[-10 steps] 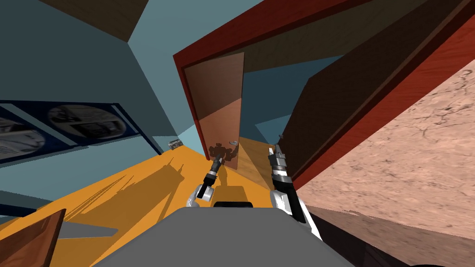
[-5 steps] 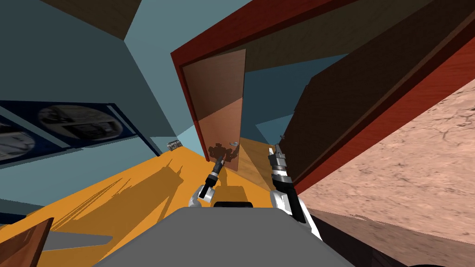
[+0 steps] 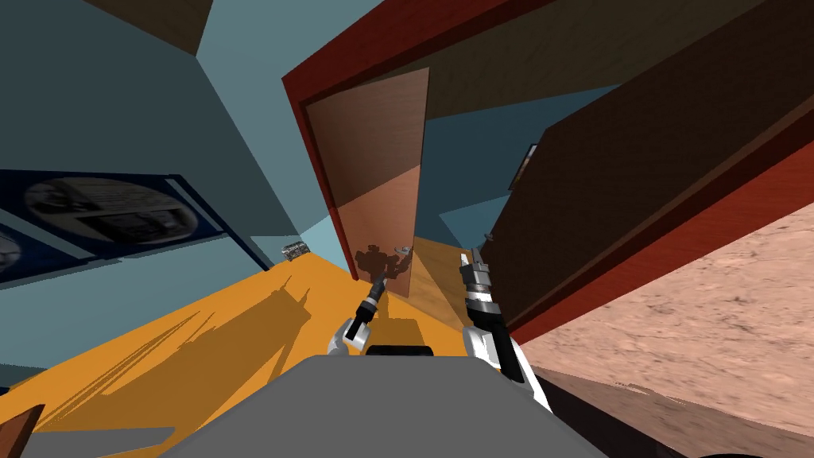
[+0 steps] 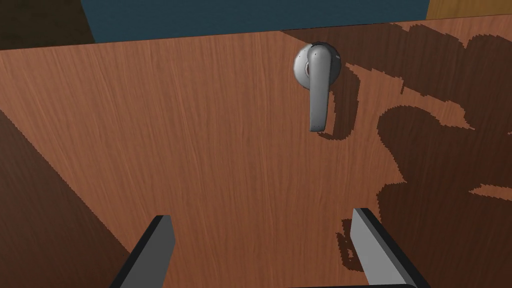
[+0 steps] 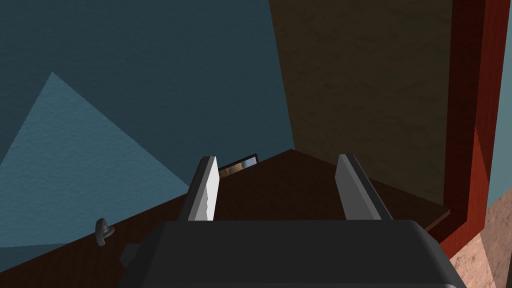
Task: Push the door open
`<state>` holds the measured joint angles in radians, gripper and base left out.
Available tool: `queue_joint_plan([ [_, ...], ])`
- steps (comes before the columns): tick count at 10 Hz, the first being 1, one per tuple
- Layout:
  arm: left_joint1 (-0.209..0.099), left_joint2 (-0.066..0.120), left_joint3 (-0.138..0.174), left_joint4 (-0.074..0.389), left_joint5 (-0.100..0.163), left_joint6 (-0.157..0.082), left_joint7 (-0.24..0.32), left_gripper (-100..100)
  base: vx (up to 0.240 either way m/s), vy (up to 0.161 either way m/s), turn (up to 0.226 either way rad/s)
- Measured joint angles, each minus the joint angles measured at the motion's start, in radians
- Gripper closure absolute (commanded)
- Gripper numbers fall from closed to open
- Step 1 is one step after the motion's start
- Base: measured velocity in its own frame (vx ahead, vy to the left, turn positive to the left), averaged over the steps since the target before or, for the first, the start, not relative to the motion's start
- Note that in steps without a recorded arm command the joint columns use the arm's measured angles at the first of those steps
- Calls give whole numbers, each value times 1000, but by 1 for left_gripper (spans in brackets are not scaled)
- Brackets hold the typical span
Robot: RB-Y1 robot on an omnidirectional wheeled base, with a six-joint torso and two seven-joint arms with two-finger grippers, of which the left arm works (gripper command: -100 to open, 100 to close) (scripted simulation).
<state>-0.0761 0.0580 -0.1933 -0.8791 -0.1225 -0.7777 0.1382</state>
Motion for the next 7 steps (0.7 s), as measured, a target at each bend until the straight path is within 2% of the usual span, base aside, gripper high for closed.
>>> queue_joint_plan([
  [1, -17, -6, -2, 41, -2, -11, 0, -100, 111, 22, -21],
  [3, -37, -8, -14, 93, -11, -13, 13, -100, 135, 62, -10],
  [4, -49, -15, -18, 128, -15, -19, 15, -100, 161, 76, -19],
  [7, -63, -21, -33, 169, -27, -14, 27, -100, 91, 29, -4],
])
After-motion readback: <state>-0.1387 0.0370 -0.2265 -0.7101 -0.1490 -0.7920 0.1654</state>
